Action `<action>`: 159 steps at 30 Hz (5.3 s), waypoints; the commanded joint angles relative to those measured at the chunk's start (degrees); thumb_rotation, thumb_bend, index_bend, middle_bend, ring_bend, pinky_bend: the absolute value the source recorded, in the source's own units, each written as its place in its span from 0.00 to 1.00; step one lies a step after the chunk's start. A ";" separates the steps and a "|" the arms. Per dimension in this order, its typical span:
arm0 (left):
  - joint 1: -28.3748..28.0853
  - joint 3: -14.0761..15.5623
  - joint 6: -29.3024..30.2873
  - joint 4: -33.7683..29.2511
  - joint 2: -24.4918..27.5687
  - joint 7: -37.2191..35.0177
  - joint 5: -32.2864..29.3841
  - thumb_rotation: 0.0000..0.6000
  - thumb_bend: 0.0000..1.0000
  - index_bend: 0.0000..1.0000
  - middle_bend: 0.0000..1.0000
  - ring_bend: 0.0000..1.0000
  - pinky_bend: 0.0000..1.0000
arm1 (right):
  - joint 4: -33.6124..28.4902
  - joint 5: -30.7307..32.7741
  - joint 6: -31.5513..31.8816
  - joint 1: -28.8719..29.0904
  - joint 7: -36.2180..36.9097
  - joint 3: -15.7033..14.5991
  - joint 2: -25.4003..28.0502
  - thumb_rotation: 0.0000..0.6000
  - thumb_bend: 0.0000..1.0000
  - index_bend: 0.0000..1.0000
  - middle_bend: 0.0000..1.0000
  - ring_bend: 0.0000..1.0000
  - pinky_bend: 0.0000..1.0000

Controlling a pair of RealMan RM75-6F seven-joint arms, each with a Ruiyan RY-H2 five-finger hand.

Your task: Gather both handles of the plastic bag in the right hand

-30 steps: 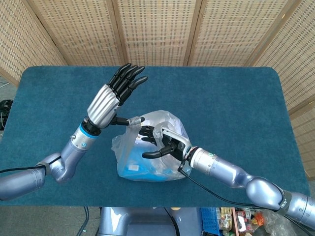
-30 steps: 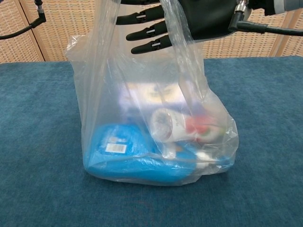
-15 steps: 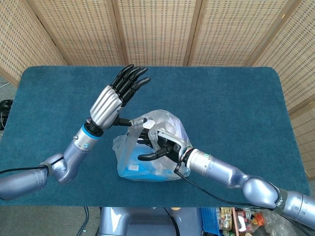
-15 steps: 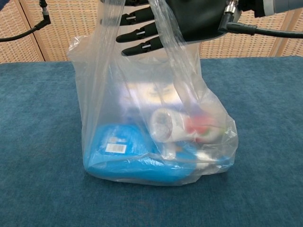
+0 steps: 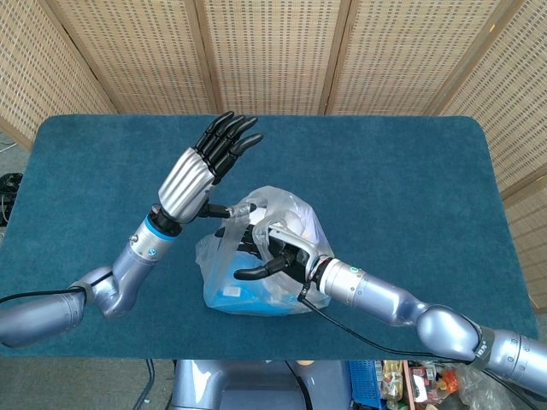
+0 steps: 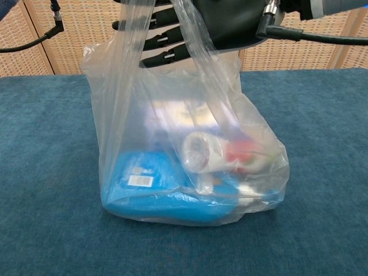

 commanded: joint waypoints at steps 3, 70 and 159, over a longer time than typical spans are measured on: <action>-0.02 0.18 -0.08 0.47 -0.30 0.00 -0.01 0.99 0.00 0.00 0.00 0.00 0.00 | 0.33 0.13 -0.14 0.28 0.11 -0.10 -0.34 1.00 0.00 0.21 0.14 0.05 0.01; 0.54 3.18 -2.49 2.73 1.80 1.95 1.48 1.00 0.00 0.00 0.00 0.00 0.00 | 2.26 2.46 -6.61 -3.45 -0.37 4.84 -1.72 1.00 0.00 0.23 0.27 0.15 0.08; 10.46 6.54 0.17 13.27 16.19 -15.96 -0.97 0.91 0.00 0.00 0.00 0.00 0.00 | 5.60 7.82 5.13 3.66 4.91 2.65 -2.32 1.00 0.00 0.26 0.30 0.18 0.16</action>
